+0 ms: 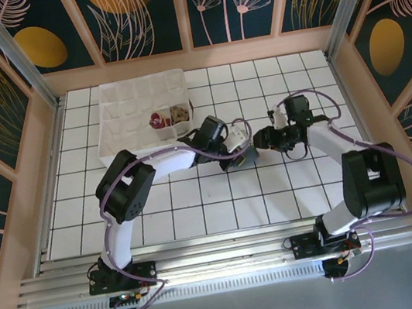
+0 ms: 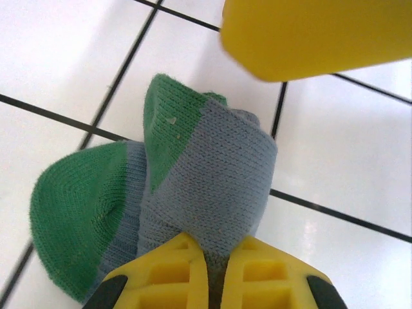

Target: Roll the socks

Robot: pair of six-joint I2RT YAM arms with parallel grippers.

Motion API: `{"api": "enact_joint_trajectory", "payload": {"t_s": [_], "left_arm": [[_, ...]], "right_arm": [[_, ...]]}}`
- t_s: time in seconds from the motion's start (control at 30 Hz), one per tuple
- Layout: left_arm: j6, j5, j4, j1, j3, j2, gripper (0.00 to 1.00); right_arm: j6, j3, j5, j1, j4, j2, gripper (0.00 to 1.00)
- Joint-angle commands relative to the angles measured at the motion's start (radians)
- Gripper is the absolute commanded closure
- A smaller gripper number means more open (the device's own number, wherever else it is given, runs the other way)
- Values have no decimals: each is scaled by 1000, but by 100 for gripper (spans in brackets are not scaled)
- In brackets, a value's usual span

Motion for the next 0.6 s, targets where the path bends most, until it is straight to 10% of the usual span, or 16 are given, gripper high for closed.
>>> {"api": "enact_joint_trajectory", "payload": {"t_s": [0.0,0.43,0.57], "left_arm": [[-144,198,-141,23,18,102,100],[-244,324,-191,101,103,227,100],[-226,305,-208,100,113,223,100]], "right_arm": [[46,-50,-21,1,82,-20,47],[-17,1,-7,67,153,164,43],[-46,32,-8,79,154,242,67]]}}
